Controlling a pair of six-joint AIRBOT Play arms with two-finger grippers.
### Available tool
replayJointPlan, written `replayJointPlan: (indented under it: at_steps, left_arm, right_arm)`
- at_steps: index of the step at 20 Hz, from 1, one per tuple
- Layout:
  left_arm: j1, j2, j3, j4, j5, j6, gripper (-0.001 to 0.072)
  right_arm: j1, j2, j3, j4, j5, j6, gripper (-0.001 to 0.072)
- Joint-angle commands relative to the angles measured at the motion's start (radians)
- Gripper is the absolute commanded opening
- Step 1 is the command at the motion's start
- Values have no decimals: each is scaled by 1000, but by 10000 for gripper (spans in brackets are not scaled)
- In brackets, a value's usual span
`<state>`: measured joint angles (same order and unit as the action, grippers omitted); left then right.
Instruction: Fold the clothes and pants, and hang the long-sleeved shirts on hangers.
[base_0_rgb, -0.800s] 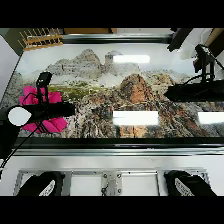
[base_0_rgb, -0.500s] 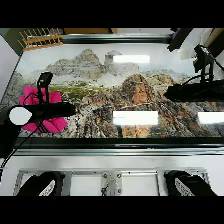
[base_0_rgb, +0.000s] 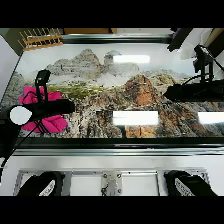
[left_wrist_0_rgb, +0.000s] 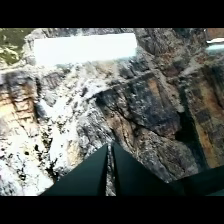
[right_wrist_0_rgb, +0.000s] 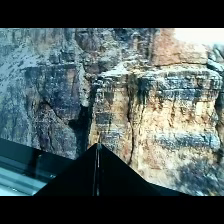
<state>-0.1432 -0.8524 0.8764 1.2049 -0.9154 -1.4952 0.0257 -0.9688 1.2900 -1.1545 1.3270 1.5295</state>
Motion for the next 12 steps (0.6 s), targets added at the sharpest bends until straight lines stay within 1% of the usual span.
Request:
replayJointPlan:
  at_steps: [1,3,5,6,9,12]
  left_arm:
    - [61,-1,2,70,63,27,709]
    - [137,-13,3,176,107,34,695]
    - [226,-85,26,323,120,33,695]
    - [273,-142,44,367,126,34,696]
    - [375,-342,118,372,168,34,696]
    - [398,-552,214,373,156,34,697]
  right_arm:
    - [1,0,0,0,0,0,8]
    - [1,0,0,0,0,0,9]
    - [1,0,0,0,0,0,8]
    - [1,0,0,0,0,0,8]
    - [1,0,0,0,0,0,9]
    - [1,0,0,0,0,0,9]
